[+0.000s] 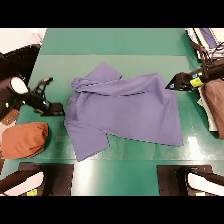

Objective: Fold the shirts.

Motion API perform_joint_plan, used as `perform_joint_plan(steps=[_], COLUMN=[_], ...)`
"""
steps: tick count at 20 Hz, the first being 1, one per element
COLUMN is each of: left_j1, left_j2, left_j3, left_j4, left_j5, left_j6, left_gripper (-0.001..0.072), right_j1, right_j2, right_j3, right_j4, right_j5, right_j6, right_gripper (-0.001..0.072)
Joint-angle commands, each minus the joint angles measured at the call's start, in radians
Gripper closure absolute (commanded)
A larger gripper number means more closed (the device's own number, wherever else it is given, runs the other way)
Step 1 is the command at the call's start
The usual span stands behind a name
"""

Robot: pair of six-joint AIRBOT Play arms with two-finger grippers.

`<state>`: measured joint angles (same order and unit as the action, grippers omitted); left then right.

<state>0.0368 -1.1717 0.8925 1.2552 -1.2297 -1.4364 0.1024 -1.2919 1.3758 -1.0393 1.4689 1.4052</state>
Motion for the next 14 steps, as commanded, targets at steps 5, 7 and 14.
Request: perform_joint_plan(steps=[5,7,14], left_j1=[0.001,-0.002,-0.002], left_j2=[0.043,0.042,0.048], left_j3=[-0.253,-0.255,-0.235], left_j4=[-0.166,-0.172,-0.194], left_j5=[0.212,0.227,0.249], left_j6=[-0.014,-0.015,-0.014], left_gripper=[0.0207,0.0207,0.0684], right_j1=[0.0,0.0,-0.048], right_j2=[0.182,0.196,0.196], right_j3=[-0.142,-0.142,-0.143], right_j4=[0.002,0.002,-0.005], right_j5=[-0.052,-0.053,-0.007], right_j6=[0.0,0.0,0.001], right_gripper=[0.0326,0.0326,0.0326])
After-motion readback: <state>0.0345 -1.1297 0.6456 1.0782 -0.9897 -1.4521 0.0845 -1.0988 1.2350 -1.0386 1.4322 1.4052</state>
